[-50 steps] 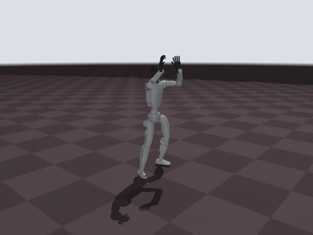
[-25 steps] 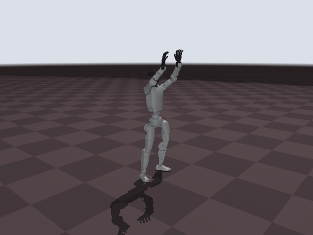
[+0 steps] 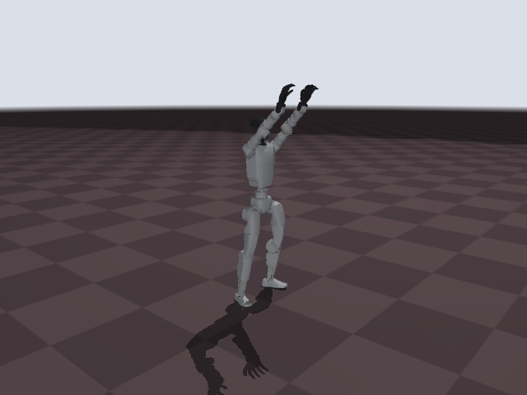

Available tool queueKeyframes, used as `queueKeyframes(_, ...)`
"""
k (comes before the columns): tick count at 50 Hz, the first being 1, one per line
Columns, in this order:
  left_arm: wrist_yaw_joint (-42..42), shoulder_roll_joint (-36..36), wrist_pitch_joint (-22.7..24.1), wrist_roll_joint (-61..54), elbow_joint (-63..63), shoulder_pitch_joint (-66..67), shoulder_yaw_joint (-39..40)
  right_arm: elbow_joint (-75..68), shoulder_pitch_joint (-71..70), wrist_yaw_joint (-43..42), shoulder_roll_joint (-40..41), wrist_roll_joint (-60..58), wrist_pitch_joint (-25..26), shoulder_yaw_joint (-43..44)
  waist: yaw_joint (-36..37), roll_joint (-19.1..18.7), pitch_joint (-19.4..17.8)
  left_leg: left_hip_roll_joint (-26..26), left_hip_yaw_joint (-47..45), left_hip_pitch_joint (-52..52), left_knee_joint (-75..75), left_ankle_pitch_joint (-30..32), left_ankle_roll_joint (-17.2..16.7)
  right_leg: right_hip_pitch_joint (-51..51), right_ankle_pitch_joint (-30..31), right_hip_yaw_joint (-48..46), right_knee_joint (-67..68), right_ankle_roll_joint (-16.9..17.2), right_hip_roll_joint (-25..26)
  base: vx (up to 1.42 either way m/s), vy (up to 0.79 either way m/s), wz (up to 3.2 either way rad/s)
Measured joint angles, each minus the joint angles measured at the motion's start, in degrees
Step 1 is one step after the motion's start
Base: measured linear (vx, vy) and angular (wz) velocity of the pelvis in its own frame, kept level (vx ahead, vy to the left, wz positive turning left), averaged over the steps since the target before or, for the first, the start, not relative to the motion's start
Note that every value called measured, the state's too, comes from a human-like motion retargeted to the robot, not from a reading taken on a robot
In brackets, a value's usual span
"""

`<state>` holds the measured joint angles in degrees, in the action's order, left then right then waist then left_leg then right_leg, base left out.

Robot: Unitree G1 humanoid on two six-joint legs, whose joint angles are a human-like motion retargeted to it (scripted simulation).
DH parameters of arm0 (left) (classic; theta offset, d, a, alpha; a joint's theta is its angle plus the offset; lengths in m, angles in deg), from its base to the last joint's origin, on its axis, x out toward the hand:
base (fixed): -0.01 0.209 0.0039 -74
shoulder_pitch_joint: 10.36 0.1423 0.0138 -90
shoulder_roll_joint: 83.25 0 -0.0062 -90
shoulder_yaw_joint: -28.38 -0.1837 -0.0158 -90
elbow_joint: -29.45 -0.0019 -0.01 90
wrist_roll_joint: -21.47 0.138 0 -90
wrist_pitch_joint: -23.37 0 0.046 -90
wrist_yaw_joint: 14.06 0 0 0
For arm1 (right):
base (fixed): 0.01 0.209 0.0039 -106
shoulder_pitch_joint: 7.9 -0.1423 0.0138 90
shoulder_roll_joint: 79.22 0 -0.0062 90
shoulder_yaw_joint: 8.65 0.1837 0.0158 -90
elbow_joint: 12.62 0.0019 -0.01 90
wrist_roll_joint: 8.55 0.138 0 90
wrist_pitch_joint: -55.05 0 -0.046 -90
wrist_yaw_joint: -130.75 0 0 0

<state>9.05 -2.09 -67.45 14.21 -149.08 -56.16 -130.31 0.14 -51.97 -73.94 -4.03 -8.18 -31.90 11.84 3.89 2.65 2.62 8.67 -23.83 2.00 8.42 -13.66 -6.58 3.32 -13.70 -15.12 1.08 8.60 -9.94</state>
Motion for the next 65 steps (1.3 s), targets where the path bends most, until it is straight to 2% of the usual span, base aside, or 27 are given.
queueKeyframes(3, 5.2, -2.9, 1.6, -6.8, 11.9, 0.6, 6.3, 3.4, -0.1, -1.2, -1.8, 7.0, -0.9, 4.3, 0.7, 0.5, -0.6, -0.1, -0.1, 0.3, -0.3, -0.1, 0.1, 0.1, 0.0, 0.3, -0.1, -0.4, 0.0, 0.0, 0.0, 0.0)
queueKeyframes(5, 12.1, -7.5, 3.1, -3.0, 28.0, 5.2, 12.2, 15.4, 3.2, -6.6, -6.5, 5.1, -1.7, 8.8, 1.1, 0.6, -1.1, -0.1, -0.1, 0.7, -0.4, -0.3, 0.3, 0.4, 0.0, 0.4, -0.2, -0.9, 0.0, 0.0, 0.0, 0.0)
queueKeyframes(7, 17.1, -13.5, 2.3, 6.9, 47.0, 13.8, 19.2, 33.1, 10.4, -11.1, -12.8, -2.8, -1.6, 15.6, 1.1, 0.5, -1.3, -0.1, 0.1, 1.0, -0.3, -0.5, 0.4, 0.7, -0.2, 0.5, 0.0, -1.4, 0.1, 0.0, 0.0, 0.0)
queueKeyframes(8, 18.2, -17.0, 1.5, 12.1, 57.3, 20.3, 23.6, 43.2, 16.3, -12.1, -15.8, -7.8, -1.2, 20.4, 0.7, 0.4, -0.9, 0.0, 0.3, 1.1, -0.2, -0.5, 0.5, 0.8, -0.3, 0.6, 0.2, -1.8, 0.1, 0.0, 0.0, 0.0)
queueKeyframes(10, 18.7, -21.6, 0.4, 21.4, 76.1, 32.3, 33.9, 62.5, 27.0, -11.2, -22.5, -17.6, -0.9, 30.5, 0.9, 0.6, -3.0, 0.0, 0.5, 1.4, 0.1, -0.9, 0.8, 1.2, -0.6, 0.7, 0.5, -2.4, 0.1, 0.0, 0.0, 0.0)
queueKeyframes(12, 16.9, -23.4, 1.5, 26.2, 93.9, 49.3, 47.1, 81.5, 44.3, -7.8, -26.4, -25.4, -1.9, 44.9, 0.9, 0.5, -4.4, 0.0, 0.9, 1.7, 0.4, -1.2, 1.3, 1.5, -0.9, 0.7, 0.9, -2.9, 0.1, 0.0, 0.0, 0.0)
queueKeyframes(15, 15.1, -20.5, 4.7, 28.2, 113.9, 72.2, 62.1, 105.4, 72.2, -2.9, -25.3, -31.2, -5.6, 65.2, 0.6, 0.3, -6.3, -0.1, 1.5, 1.5, 0.7, -1.5, 1.7, 1.8, -1.2, 0.3, 1.1, -3.1, -0.1, 0.0, 0.0, 0.0)
queueKeyframes(18, 16.1, -19.0, 4.8, 29.3, 120.7, 81.9, 65.7, 117.4, 87.4, -0.3, -20.9, -30.8, -8.3, 73.0, 0.5, -0.1, -7.2, -0.2, 2.0, 1.2, 0.5, -1.3, 1.4, 1.9, -1.2, -0.3, 0.7, -2.9, -0.1, 0.0, 0.0, 0.0)
queueKeyframes(20, 16.0, -21.5, 3.8, 28.8, 119.6, 82.1, 64.6, 119.8, 90.1, 1.5, -20.4, -30.4, -8.2, 73.7, 0.5, -0.4, -6.5, -0.3, 2.2, 1.1, 0.2, -1.0, 1.0, 1.9, -1.0, -0.7, 0.3, -2.8, 0.0, 0.0, 0.0, 0.0)
queueKeyframes(22, 15.2, -27.0, 1.5, 27.6, 111.4, 74.4, 58.7, 117.2, 85.1, 3.4, -22.8, -31.1, -5.9, 71.1, 0.5, -0.6, -4.9, -0.1, 2.4, 0.7, 0.2, -0.8, 0.6, 1.9, -0.8, -0.9, 0.1, -2.8, 0.1, 0.0, 0.0, 0.0)
queueKeyframes(23, 15.0, -29.8, 0.4, 27.0, 104.1, 66.8, 52.8, 113.2, 79.1, 3.7, -24.8, -31.8, -4.3, 67.5, 0.5, -0.6, -4.1, 0.0, 2.4, 0.5, 0.3, -0.8, 0.5, 1.7, -0.7, -1.1, 0.0, -2.8, 0.2, 0.0, 0.0, 0.0)
queueKeyframes(25, 15.5, -31.7, -1.6, 26.7, 85.0, 47.3, 35.7, 99.9, 62.1, 1.8, -28.1, -32.4, -1.2, 55.4, 0.9, -0.4, -2.6, 0.1, 2.4, 0.0, 0.5, -0.6, 0.3, 1.4, -0.5, -1.2, 0.1, -2.5, 0.2, 0.0, 0.0, 0.0)
queueKeyframes(28, 16.5, -22.6, -3.6, 25.2, 48.5, 22.0, 9.3, 70.4, 33.3, -6.5, -25.5, -26.4, 1.4, 30.0, 1.2, 0.3, -0.6, 0.1, 2.1, -0.5, 0.5, -0.3, 0.3, 0.9, -0.1, -1.4, 0.0, -1.5, 0.2, 0.0, 0.0, 0.0)
queueKeyframes(30, 13.6, -14.4, -2.7, 22.5, 24.9, 13.3, -2.6, 48.4, 18.1, -10.7, -19.1, -18.7, 1.1, 14.6, 1.2, 0.3, 0.0, 0.0, 1.9, -0.7, 0.5, -0.2, 0.4, 0.6, 0.1, -1.5, -0.1, -0.7, 0.1, 0.0, 0.0, 0.0)
queueKeyframes(33, 4.5, -6.0, 1.0, 14.0, 4.0, 9.4, -7.9, 21.7, 7.4, -6.1, -9.0, -6.4, -1.0, 1.2, 1.4, 0.2, 0.3, -0.1, 1.5, -0.7, 0.3, -0.2, 0.3, 0.4, 0.2, -1.4, -0.3, 0.0, -0.1, 0.0, 0.0, 0.0)
queueKeyframes(35, 2.9, -4.7, 1.9, 7.7, 1.9, 8.4, -4.3, 12.4, 5.3, -0.1, -5.7, -0.3, -1.9, -1.6, 1.7, 0.4, 0.3, -0.2, 1.3, -0.6, 0.3, -0.2, 0.1, 0.5, 0.2, -1.2, -0.4, 0.1, -0.1, 0.0, 0.0, 0.0)
queueKeyframes(38, 9.3, -8.8, 2.8, 4.6, 16.7, 10.7, 6.9, 15.5, 6.6, 1.2, -8.2, 2.1, -2.5, 1.9, 2.4, 0.6, 0.2, -0.3, 1.3, -0.3, 0.3, -0.3, 0.0, 0.8, 0.0, -1.1, -0.5, -0.6, -0.2, 0.0, 0.0, 0.0)
queueKeyframes(42, 18.8, -18.1, 2.6, 13.4, 50.9, 24.4, 21.9, 42.4, 17.2, -7.3, -19.5, -7.0, -3.2, 14.0, 2.5, 0.3, -0.8, -0.4, 2.2, 0.1, 0.7, -0.8, 0.1, 1.9, -0.3, -1.5, -0.5, -1.5, -0.3, 0.01, 0.0, 0.05)
queueKeyframes(44, 19.8, -22.5, 2.6, 19.2, 68.3, 35.1, 31.0, 59.9, 27.5, -8.9, -25.8, -14.6, -3.3, 23.6, 2.1, -0.1, -1.9, -0.4, 2.8, 0.4, 1.0, -1.1, 0.2, 2.5, -0.6, -1.8, -0.3, -2.1, -0.4, 0.02, 0.01, 0.19)
queueKeyframes(48, 17.6, -26.1, 3.8, 27.4, 97.3, 59.5, 51.6, 90.7, 55.1, -5.3, -32.9, -27.1, -5.0, 47.8, 1.2, -1.4, -4.6, -0.5, 3.6, 0.9, 1.3, -1.6, 0.6, 3.3, -1.1, -2.2, 0.2, -2.8, -0.4, 0.0, 0.0, 0.0)
queueKeyframes(51, 18.5, -25.6, 3.4, 30.8, 108.2, 69.3, 57.3, 102.9, 68.6, -1.8, -32.3, -29.9, -6.4, 58.0, 0.8, -2.2, -5.6, -0.6, 3.7, 1.0, 1.0, -1.5, 0.6, 3.3, -1.2, -2.2, 0.2, -2.9, -0.4, 0.0, 0.0, 0.0)
queueKeyframes(54, 18.1, -27.4, 1.8, 31.7, 109.4, 67.7, 53.5, 105.6, 70.0, 1.2, -32.3, -30.1, -5.3, 57.9, 1.0, -2.2, -4.3, -0.7, 3.3, 1.0, 0.7, -1.3, 0.4, 3.2, -1.1, -2.0, -0.2, -2.9, -0.5, 0.0, 0.0, 0.0)
queueKeyframes(56, 17.4, -29.3, 0.4, 31.3, 101.7, 57.1, 44.0, 100.3, 62.0, 1.5, -33.6, -31.0, -2.8, 51.4, 1.3, -1.8, -2.7, -0.7, 3.1, 0.7, 0.8, -1.2, 0.2, 3.0, -0.9, -2.0, -0.6, -2.7, -0.5, 0.0, 0.0, 0.0)
queueKeyframes(58, 18.5, -28.5, -0.9, 31.4, 85.1, 39.2, 27.9, 86.9, 45.6, -1.9, -33.6, -32.2, -0.3, 37.1, 1.5, -1.1, -1.2, -0.6, 3.0, 0.3, 1.0, -1.2, -0.1, 2.9, -0.7, -2.2, -0.9, -2.3, -0.5, 0.0, 0.0, 0.0)
queueKeyframes(61, 20.2, -19.8, -2.6, 32.0, 51.6, 16.9, 5.2, 56.3, 19.8, -10.2, -25.2, -30.0, 2.1, 11.6, 0.8, -1.0, 0.4, -0.6, 3.2, -0.1, 1.1, -1.0, -0.3, 2.9, -0.6, -2.9, -0.9, -1.5, -0.5, 0.0, 0.0, 0.0)
queueKeyframes(63, 17.8, -12.5, -2.1, 30.9, 30.4, 9.4, -5.0, 35.4, 9.9, -12.3, -16.7, -25.4, 2.1, 0.3, 0.4, -1.4, 1.1, -0.5, 3.3, -0.1, 1.2, -1.0, -0.3, 3.0, -0.6, -3.3, -0.8, -1.0, -0.5, 0.0, 0.0, 0.0)
queueKeyframes(65, 12.5, -6.2, 0.2, 26.6, 13.8, 6.3, -10.9, 17.8, 5.5, -10.1, -9.1, -18.7, 0.5, -5.0, 0.1, -1.5, 1.5, -0.5, 3.3, 0.0, 1.1, -1.1, -0.3, 3.0, -0.6, -3.5, -0.6, -0.6, -0.4, 0.0, 0.0, 0.0)
